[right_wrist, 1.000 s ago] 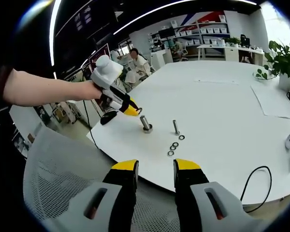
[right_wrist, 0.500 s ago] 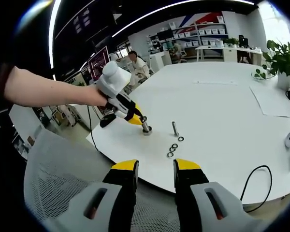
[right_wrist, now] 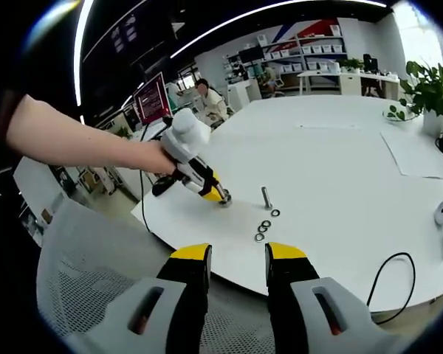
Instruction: Place the washer onto the threaded stud by aligning its center hole with the stud, sliding it down to the base, and recovering from edge contact or off-axis alignment until the washer reaches the visible bottom stop.
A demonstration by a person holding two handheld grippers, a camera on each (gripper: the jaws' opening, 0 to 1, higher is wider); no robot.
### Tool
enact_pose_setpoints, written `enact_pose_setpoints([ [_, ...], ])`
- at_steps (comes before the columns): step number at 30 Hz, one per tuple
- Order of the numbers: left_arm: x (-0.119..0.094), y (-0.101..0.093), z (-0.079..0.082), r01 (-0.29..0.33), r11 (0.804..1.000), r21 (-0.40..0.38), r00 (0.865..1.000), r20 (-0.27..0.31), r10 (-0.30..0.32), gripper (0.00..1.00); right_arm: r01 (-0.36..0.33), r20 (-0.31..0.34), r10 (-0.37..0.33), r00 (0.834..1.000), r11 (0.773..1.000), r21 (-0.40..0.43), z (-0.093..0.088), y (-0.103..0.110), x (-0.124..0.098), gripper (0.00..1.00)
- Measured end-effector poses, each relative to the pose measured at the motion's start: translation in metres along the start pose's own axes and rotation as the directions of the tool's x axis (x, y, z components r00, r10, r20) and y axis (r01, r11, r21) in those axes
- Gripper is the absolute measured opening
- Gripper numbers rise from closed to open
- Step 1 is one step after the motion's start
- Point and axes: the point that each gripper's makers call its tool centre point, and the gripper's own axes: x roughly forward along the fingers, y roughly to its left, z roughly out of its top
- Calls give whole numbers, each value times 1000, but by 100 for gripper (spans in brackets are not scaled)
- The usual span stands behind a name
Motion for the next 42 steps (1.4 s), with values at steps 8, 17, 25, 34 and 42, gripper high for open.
enact_pose_setpoints([
  [8,7,-3,-3,-32,999,29,999,6,32,20,-5,-10,5,1000,1000,-10,-1,1,1,32],
  [17,-1,1,0,-23,996,-86,998,54,28,25,-8,-6,8,1000,1000,-3,0,0,1,32],
  [25,-15,1,-17,-40,991,-130,995,90,52,23,-12,-11,12,1000,1000,-4,-1,1,1,32],
  [34,-46,-8,-14,4,950,-312,968,238,74,24,5,-28,-5,1000,1000,-3,-3,-1,2,31],
  [42,-71,-35,-13,102,921,-375,930,364,45,24,18,-15,-18,1000,1000,4,-1,-4,0,31],
])
